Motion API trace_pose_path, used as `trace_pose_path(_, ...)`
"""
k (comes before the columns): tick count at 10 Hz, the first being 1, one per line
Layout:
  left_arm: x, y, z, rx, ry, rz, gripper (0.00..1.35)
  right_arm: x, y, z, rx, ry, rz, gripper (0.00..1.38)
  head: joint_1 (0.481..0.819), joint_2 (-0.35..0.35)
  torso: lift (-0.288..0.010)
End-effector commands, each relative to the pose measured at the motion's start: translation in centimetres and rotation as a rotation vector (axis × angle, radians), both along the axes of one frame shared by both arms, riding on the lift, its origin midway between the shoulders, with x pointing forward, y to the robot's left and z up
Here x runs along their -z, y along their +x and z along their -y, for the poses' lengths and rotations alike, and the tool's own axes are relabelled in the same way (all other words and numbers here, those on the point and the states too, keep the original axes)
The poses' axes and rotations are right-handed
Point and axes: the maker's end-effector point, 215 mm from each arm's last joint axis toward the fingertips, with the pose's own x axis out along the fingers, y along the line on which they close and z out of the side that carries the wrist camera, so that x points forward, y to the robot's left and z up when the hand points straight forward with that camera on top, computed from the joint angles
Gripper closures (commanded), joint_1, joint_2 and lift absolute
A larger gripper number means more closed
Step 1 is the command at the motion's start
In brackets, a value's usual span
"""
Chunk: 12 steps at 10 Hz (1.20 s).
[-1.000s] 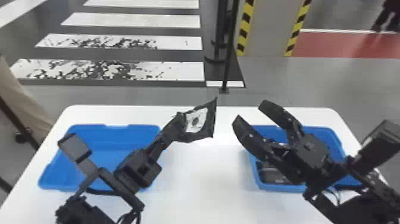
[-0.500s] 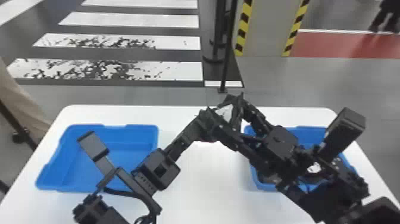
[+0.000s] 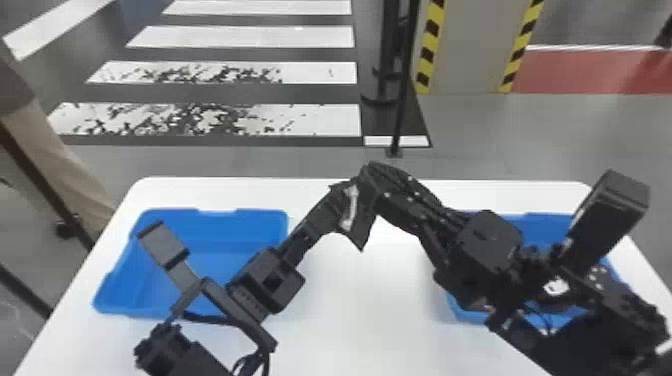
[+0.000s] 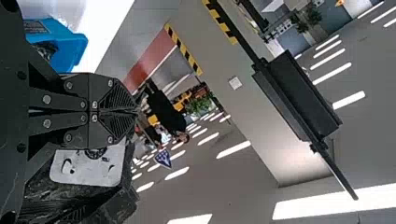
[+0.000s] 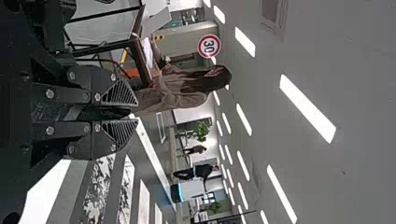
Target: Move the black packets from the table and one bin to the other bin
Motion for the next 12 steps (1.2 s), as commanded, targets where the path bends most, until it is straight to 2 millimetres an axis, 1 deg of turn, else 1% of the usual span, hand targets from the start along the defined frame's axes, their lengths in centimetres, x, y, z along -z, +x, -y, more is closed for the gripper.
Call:
trace_pose_path(1, -0.2, 0.0, 0.0, -0.001, -0.002, 0.005, 1.21, 0.1, -0.3, -0.1, 0.006, -0.013, -0.004, 1.17, 0.695, 0.031, -0.11)
trace_pose_path(2, 0.0, 0.0, -0.1, -0.003, -0.003, 0.001, 1.21, 0.2, -0.5, 0.2, 0.021, -0.014, -0.01, 1.17, 0.695, 0.031, -0.11)
trace_pose_path(3, -0.2, 0.1, -0.2, -0.007, -0.004, 0.006, 1.21, 0.2, -0.5, 0.4, 0.033, -0.014, -0.013, 1.17, 0.695, 0.03, -0.11)
trace_pose_path(4, -0.4, 0.1, -0.5, -0.017, -0.011, 0.009, 1.21, -0.5, -0.7, 0.8, 0.05, -0.005, 0.001, 1.18, 0.695, 0.029, -0.11)
trace_pose_path(6, 0.1, 0.0, -0.5, -0.018, -0.005, 0.0, 1.21, -1.6, -0.4, 1.5, 0.072, 0.001, 0.033, 1.18, 0.695, 0.023, -0.11)
trace_pose_path(7, 0.1, 0.1, -0.6, -0.02, 0.011, 0.005, 1.21, -1.5, -0.2, 1.8, 0.08, 0.008, 0.032, 1.17, 0.695, 0.022, -0.11)
trace_pose_path(8, 0.0, 0.2, -0.5, -0.02, 0.011, 0.008, 1.21, -0.5, 0.4, 2.0, 0.065, 0.014, 0.016, 1.08, 0.695, 0.018, -0.11)
trace_pose_path(9, 0.1, 0.2, -0.7, -0.027, 0.01, 0.006, 1.21, -0.7, 0.8, 2.7, 0.074, 0.023, 0.049, 0.73, 0.695, 0.015, -0.11)
trace_pose_path(10, 0.1, 0.3, -0.9, -0.032, 0.01, 0.006, 1.21, -1.3, 0.6, 2.9, 0.085, 0.01, 0.074, 0.26, 0.695, 0.01, -0.11)
trace_pose_path(11, -0.1, 0.3, -0.9, -0.035, 0.007, 0.009, 1.21, -1.2, 0.6, 3.1, 0.089, 0.005, 0.078, 0.03, 0.695, 0.004, -0.11)
trace_pose_path(12, -0.2, 0.4, -0.8, -0.035, 0.007, 0.009, 1.21, -1.1, 0.5, 3.0, 0.085, 0.008, 0.076, 0.11, 0.695, 0.003, -0.11)
